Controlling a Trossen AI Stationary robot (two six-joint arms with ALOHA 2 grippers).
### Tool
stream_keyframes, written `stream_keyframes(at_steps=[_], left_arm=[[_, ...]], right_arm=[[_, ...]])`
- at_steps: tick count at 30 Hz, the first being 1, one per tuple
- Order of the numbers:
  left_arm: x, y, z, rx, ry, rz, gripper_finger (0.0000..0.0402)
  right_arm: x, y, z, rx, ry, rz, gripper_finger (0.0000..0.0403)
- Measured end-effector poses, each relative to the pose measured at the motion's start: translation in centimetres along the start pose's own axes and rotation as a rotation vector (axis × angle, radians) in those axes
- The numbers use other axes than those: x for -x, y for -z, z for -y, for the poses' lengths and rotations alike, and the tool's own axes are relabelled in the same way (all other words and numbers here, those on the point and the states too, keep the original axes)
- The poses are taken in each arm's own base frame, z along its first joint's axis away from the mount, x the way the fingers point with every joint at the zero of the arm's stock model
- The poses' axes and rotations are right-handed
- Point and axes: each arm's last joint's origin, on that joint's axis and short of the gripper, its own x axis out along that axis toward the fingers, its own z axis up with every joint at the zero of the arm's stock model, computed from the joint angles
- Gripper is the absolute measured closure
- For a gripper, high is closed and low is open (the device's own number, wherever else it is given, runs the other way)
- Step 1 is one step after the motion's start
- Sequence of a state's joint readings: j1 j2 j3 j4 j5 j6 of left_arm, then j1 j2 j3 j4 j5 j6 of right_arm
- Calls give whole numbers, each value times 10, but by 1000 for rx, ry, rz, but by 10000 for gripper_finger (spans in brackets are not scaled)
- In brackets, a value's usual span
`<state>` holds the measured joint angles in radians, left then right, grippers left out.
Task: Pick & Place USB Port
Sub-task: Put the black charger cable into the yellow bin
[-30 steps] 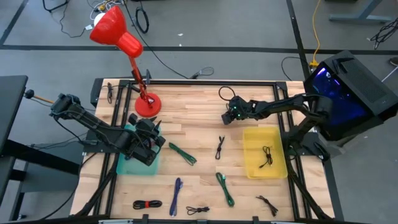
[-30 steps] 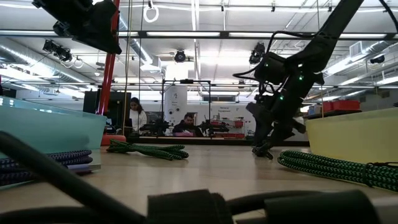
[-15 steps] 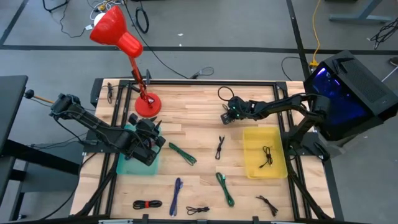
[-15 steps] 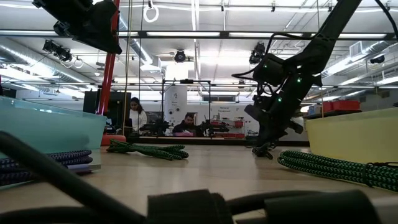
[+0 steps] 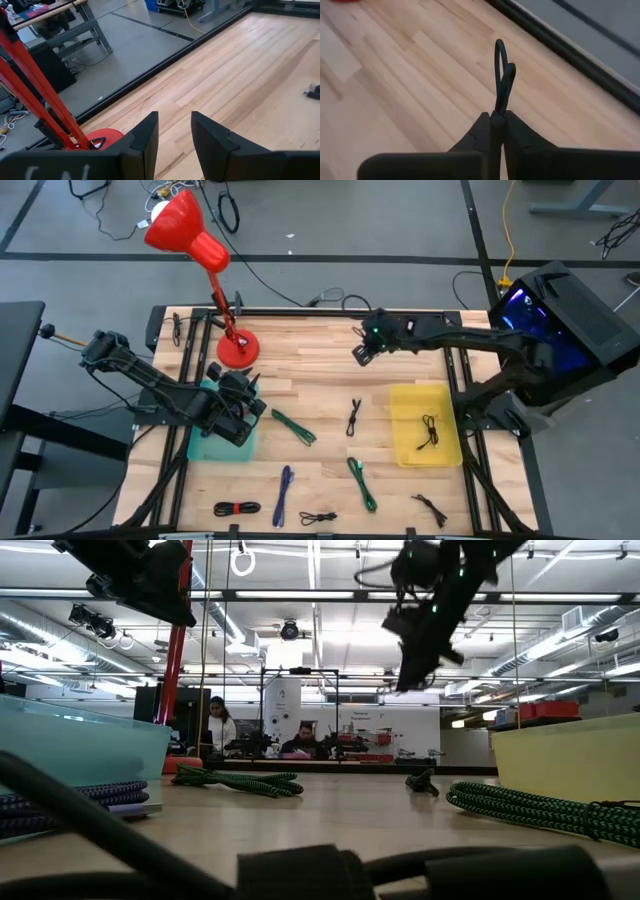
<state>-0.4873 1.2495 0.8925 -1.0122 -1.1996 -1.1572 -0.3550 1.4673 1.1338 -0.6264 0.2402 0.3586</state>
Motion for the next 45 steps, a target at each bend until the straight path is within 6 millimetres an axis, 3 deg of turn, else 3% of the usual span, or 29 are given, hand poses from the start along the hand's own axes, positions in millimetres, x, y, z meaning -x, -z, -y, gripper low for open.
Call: stream_keyframes(at_steps=[4, 7, 12, 18, 26, 34, 45], left_arm=[[0, 0, 1, 6, 11, -19, 280], [0, 0, 2, 16, 16, -21, 280], [0, -2, 5, 64, 35, -14, 280], [0, -4, 10, 110, 68, -19, 280], [10, -12, 38, 32, 303, -38, 280], [24, -7, 73, -75, 536, -18, 280], [23, -1, 78, -104, 578, -61, 280]], right_arm=[[46, -10, -13, 39, 9, 38, 386], [75, -3, -24, 63, 1, 50, 386], [115, 24, -39, 71, -12, 63, 387], [146, 68, -50, 62, 45, -16, 387], [162, 123, -69, 12, 33, -112, 387], [159, 178, -70, -66, 81, -247, 387], [154, 199, -63, -107, 158, -324, 387]])
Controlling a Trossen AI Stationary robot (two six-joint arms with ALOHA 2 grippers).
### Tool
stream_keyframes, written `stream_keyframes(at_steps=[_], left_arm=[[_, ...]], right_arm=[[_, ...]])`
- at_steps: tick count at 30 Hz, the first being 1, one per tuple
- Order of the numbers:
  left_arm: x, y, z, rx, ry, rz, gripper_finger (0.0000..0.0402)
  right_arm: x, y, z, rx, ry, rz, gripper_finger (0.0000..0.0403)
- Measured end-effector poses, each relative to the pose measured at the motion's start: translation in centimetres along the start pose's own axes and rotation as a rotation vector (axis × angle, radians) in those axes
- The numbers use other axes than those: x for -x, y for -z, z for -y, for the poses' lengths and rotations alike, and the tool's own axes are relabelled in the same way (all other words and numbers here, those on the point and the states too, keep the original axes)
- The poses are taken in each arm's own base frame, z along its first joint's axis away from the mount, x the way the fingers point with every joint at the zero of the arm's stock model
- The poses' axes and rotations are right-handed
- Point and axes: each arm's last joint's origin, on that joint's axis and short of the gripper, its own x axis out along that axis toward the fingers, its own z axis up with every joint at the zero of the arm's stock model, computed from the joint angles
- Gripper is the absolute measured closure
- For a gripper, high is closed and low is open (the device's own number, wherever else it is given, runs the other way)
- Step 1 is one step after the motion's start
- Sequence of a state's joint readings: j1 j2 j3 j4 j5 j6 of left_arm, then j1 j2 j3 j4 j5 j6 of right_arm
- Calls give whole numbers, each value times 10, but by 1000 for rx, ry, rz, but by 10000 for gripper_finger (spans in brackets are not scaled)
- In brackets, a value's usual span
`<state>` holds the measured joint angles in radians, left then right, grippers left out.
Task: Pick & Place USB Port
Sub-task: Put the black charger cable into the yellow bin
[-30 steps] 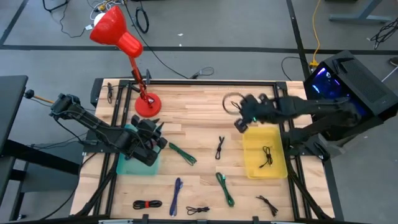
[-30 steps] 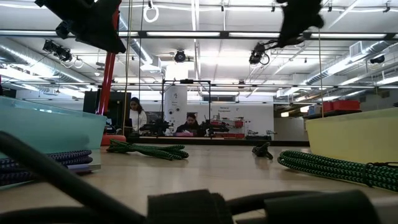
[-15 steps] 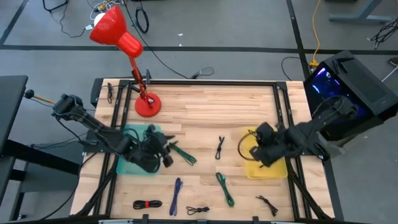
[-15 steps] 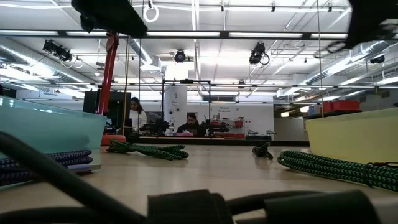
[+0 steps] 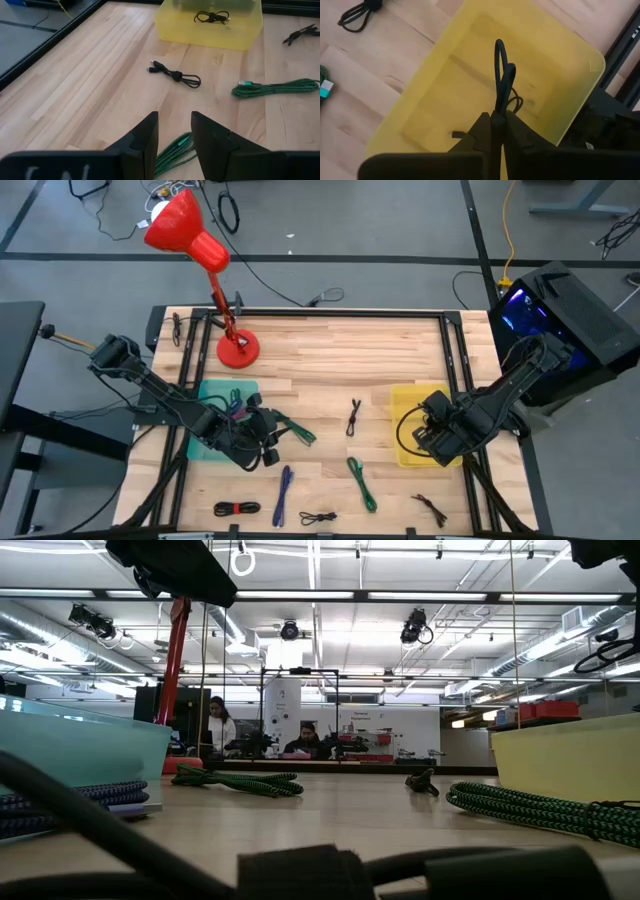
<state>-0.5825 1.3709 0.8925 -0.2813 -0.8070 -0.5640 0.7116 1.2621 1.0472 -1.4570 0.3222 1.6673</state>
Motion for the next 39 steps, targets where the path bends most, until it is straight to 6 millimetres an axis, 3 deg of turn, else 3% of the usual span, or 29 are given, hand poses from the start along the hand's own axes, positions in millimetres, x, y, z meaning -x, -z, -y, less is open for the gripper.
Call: stream_keyframes(at_steps=[9, 20, 26, 31, 39], left_arm=[[0, 0, 0, 0, 0, -1, 280], [0, 0, 0, 1, 0, -1, 280], [0, 0, 0, 1, 0, -1, 280], [0, 0, 0, 2, 0, 0, 280], [0, 0, 0, 2, 0, 0, 280]], right_arm=[[-17, 8, 3, -16, 46, -82, 385], [-31, 13, 6, -4, 76, -97, 274], [-30, 11, 7, 1, 84, -37, 244], [-23, 3, -3, 7, -17, 103, 240], [-21, -19, -31, 66, -253, 160, 245]])
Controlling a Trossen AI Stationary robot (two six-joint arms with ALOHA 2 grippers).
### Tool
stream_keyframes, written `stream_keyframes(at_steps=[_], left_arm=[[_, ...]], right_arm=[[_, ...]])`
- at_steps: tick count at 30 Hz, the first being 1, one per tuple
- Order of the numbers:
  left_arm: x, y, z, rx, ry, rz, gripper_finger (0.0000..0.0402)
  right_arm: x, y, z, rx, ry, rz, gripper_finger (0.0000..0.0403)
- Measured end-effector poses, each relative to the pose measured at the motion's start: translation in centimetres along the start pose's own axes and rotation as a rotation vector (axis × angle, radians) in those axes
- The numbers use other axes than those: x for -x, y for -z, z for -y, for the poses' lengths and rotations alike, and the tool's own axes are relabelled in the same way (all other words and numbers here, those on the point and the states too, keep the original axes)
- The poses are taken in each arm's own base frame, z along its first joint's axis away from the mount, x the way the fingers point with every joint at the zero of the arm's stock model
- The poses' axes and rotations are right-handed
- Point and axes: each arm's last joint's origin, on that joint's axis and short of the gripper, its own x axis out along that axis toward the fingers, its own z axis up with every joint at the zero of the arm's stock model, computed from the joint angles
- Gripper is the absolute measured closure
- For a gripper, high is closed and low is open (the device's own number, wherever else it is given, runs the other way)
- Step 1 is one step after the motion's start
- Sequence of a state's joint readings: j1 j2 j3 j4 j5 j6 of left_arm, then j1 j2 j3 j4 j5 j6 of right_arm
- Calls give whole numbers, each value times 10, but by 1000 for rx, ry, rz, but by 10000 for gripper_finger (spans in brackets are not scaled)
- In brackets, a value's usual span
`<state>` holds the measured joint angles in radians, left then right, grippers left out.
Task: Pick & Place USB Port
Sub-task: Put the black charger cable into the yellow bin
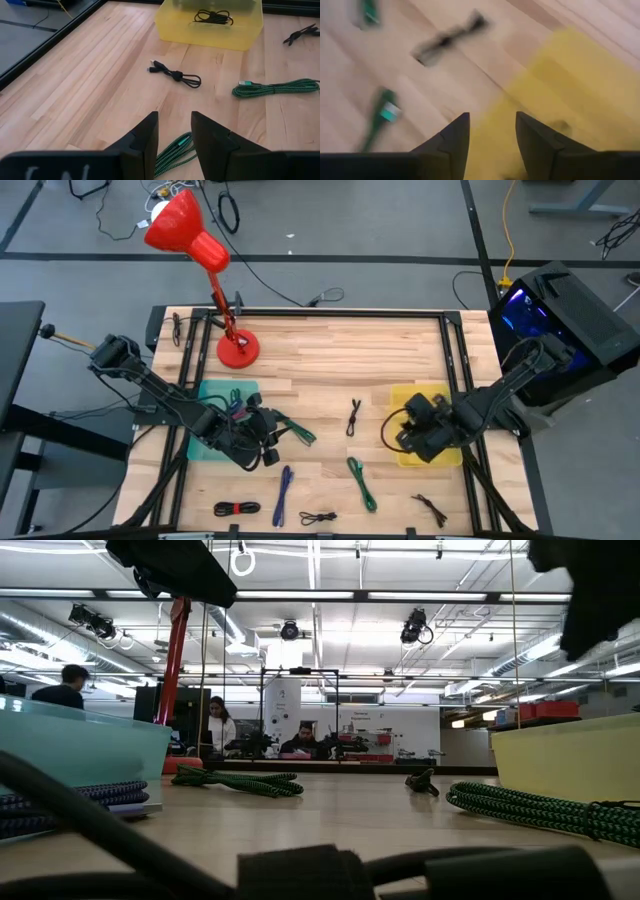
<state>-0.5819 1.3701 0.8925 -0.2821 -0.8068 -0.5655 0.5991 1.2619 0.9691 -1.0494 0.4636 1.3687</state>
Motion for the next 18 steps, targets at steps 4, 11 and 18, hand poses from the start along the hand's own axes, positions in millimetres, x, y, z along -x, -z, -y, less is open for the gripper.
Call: stream_keyframes(at_steps=[4, 11, 18], left_arm=[[0, 0, 0, 1, 0, 1, 280], [0, 0, 0, 1, 1, 1, 280], [0, 0, 0, 1, 0, 0, 280]], right_arm=[[-12, -17, -18, 52, -121, 58, 246], [-50, -34, -40, 78, -136, 93, 246], [-99, -29, -54, 127, -97, -27, 246]])
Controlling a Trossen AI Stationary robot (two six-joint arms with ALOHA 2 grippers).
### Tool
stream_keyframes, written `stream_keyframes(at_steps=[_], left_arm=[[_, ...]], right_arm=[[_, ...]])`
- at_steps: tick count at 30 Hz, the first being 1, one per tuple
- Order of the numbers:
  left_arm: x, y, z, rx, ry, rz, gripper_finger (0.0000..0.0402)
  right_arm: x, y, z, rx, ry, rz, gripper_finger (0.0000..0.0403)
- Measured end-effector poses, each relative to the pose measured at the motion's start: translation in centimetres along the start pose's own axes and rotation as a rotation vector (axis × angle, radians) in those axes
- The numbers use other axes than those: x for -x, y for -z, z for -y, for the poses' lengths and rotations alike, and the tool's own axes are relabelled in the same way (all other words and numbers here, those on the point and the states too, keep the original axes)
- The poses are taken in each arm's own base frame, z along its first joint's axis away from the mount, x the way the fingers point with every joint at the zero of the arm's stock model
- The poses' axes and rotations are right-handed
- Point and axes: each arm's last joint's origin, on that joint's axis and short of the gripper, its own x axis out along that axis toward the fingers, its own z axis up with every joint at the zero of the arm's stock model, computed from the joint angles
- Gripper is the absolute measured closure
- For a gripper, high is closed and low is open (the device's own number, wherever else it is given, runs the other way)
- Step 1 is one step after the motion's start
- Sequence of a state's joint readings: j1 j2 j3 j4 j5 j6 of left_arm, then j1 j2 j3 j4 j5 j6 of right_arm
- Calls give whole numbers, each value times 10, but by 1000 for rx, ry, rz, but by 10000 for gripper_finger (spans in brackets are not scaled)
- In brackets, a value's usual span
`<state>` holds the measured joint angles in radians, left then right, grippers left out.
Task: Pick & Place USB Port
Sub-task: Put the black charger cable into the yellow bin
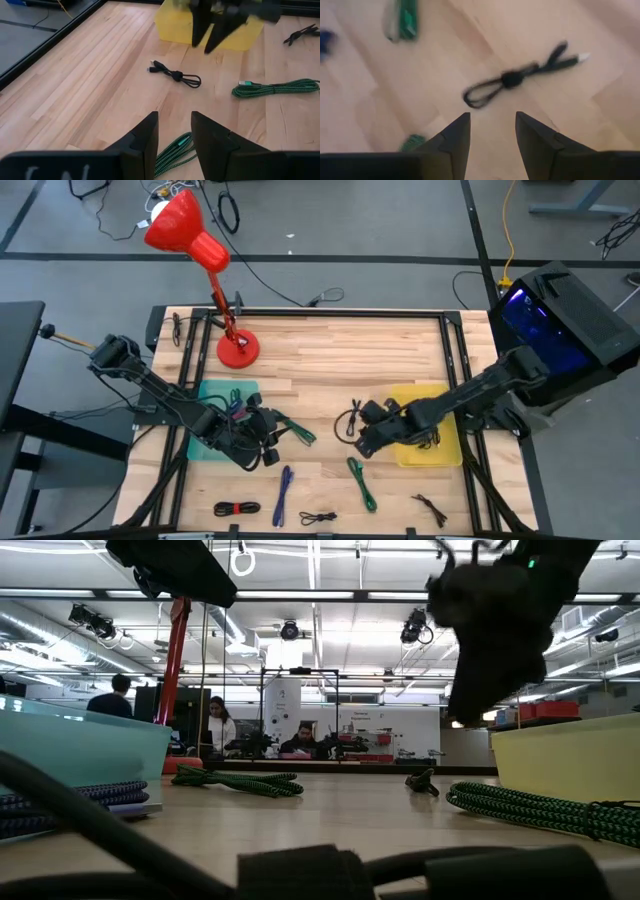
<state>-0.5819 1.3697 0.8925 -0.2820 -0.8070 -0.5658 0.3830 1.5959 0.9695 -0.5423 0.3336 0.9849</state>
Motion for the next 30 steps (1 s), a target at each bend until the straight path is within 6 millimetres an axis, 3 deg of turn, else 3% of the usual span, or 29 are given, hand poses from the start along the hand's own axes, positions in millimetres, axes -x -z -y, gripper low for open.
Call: stream_keyframes(at_steps=[15, 30], left_arm=[[0, 0, 0, 6, 0, 0, 280], [0, 0, 0, 7, 0, 0, 280]], right_arm=[[-39, -15, 3, -107, 22, 30, 246], [-48, -13, 2, -197, 26, 22, 246]])
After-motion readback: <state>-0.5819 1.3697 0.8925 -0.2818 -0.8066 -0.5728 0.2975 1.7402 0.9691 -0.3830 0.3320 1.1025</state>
